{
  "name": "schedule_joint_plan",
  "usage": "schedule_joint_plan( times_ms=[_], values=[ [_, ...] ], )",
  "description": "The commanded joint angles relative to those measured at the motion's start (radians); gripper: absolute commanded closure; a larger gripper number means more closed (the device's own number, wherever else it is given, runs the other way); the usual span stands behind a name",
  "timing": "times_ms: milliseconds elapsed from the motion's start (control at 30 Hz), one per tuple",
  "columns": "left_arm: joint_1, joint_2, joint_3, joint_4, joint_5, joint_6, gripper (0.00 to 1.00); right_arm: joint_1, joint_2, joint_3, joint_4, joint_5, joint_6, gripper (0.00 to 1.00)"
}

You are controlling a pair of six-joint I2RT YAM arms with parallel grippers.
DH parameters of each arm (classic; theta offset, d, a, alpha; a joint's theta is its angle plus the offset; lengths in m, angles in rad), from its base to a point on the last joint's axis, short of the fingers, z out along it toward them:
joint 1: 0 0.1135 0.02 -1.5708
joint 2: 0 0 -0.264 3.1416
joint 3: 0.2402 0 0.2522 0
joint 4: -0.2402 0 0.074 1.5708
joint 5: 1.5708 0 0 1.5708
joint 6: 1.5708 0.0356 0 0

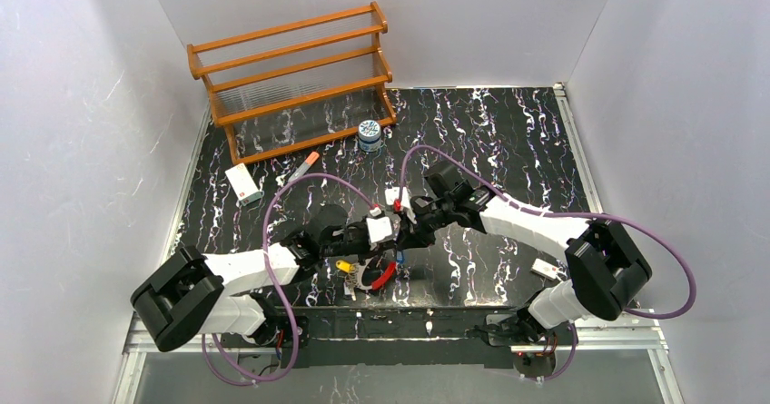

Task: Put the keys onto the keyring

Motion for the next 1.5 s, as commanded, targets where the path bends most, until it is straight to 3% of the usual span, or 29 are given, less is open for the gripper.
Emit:
schedule_joint_plan(
  times_ms=[0, 133, 433, 767, 1100, 1333, 1467],
  values=[
    [-0.001, -0.046, -0.002, -0.003, -0.022, -0.025, 1.0, 0.002, -0.048, -0.005, 0.114, 0.024, 0.05, 0.66],
    [-0.001, -0.075, -0.051, 0.088, -0.042, -0.085, 1.0, -0.032, -0.091, -0.065, 0.255, -0.039, 0.151, 0.46],
    [-0.001, -0.115, -0.17, 0.379, -0.076, -0.222, 1.0, -0.097, -0.151, -0.21, 0.624, -0.209, 0.384, 0.43],
    [-0.001, -0.161, -0.239, 0.502, -0.095, -0.247, 1.0, -0.111, -0.148, -0.262, 0.769, -0.255, 0.464, 0.67],
    [-0.001, -0.171, -0.247, 0.508, -0.098, -0.255, 1.0, -0.111, -0.101, -0.248, 0.733, -0.24, 0.451, 0.76],
    [-0.001, -0.165, -0.244, 0.509, -0.102, -0.254, 1.0, -0.11, -0.093, -0.263, 0.696, -0.239, 0.425, 0.76],
    [-0.002, -0.159, -0.24, 0.509, -0.101, -0.252, 1.0, -0.111, -0.073, -0.252, 0.659, -0.237, 0.4, 0.88]
  ],
)
